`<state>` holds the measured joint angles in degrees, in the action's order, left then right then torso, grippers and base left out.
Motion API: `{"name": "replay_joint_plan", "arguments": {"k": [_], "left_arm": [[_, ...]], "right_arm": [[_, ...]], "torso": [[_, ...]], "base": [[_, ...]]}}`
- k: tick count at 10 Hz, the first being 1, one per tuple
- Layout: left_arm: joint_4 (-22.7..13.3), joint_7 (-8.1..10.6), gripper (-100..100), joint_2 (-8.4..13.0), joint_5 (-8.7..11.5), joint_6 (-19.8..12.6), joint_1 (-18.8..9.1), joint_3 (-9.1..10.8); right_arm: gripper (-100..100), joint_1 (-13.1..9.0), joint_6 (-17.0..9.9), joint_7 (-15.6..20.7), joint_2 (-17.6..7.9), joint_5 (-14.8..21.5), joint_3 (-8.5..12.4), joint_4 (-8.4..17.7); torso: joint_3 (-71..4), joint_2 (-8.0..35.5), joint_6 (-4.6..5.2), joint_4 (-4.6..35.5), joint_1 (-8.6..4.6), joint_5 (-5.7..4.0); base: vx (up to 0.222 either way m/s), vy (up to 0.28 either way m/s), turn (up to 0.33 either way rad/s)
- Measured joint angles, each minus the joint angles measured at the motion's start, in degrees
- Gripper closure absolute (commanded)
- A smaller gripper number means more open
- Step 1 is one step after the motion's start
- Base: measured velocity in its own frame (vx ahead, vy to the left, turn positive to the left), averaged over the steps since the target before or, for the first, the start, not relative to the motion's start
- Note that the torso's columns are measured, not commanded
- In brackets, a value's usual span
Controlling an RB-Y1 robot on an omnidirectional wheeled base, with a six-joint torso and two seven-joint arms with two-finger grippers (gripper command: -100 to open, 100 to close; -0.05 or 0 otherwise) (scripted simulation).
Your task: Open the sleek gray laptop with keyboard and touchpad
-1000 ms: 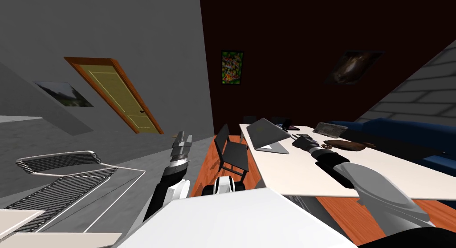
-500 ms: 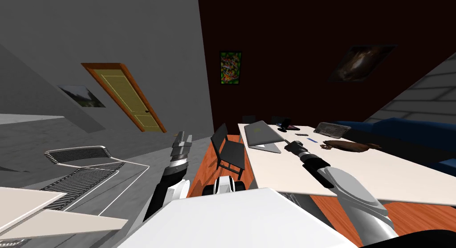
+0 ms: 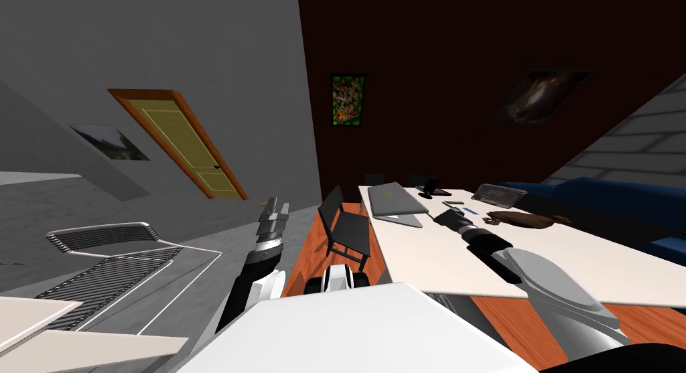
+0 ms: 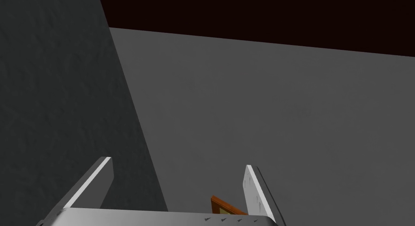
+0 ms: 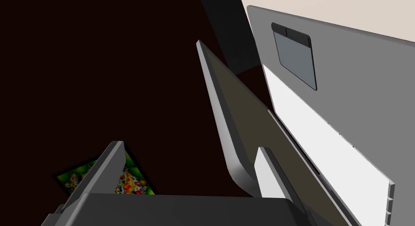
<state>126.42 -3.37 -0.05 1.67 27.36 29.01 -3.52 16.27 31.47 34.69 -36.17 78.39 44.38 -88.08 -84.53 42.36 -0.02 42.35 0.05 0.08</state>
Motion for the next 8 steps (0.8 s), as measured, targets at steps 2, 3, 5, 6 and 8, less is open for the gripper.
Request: {"name": "replay_joint_plan", "arguments": {"k": [2, 3, 5, 6, 8], "left_arm": [[0.00, 0.00, 0, 0.00, 0.00, 0.00, 0.00, 0.00], [0.00, 0.00, 0, 0.00, 0.00, 0.00, 0.00, 0.00], [0.00, 0.00, 0, 0.01, 0.00, 0.00, -0.01, 0.01], [0.00, 0.00, 0, 0.00, 0.00, 0.00, -0.01, 0.00], [0.00, 0.00, 0, 0.00, 0.00, 0.00, -0.01, 0.00]], "right_arm": [[-100, 0.49, 1.08, -1.80, -2.34, -0.60, 1.05, 0.43], [0, 0.56, 1.15, -1.99, -2.37, -0.60, 1.08, 0.39], [0, 0.61, 1.20, -1.96, -2.31, -0.57, 0.99, 0.45], [0, 0.63, 1.22, -1.96, -2.28, -0.56, 0.95, 0.48], [0, 0.63, 1.22, -1.96, -2.28, -0.56, 0.96, 0.48]], "torso": [[0.05, 0.06, 0.05, 0.01, -0.01, -0.02], [0.05, 0.06, 0.02, 0.00, -0.08, -0.05], [0.01, 0.01, 0.04, 0.00, -0.03, -0.02], [-0.01, -0.01, 0.03, -0.01, 0.01, 0.00], [-0.03, -0.07, 0.02, -0.06, -0.03, -0.07]], "base": [[0.021, 0.028, -0.019], [0.000, 0.000, 0.000], [0.000, 0.000, 0.000], [0.000, 0.000, 0.000], [0.000, 0.000, 0.000]]}}
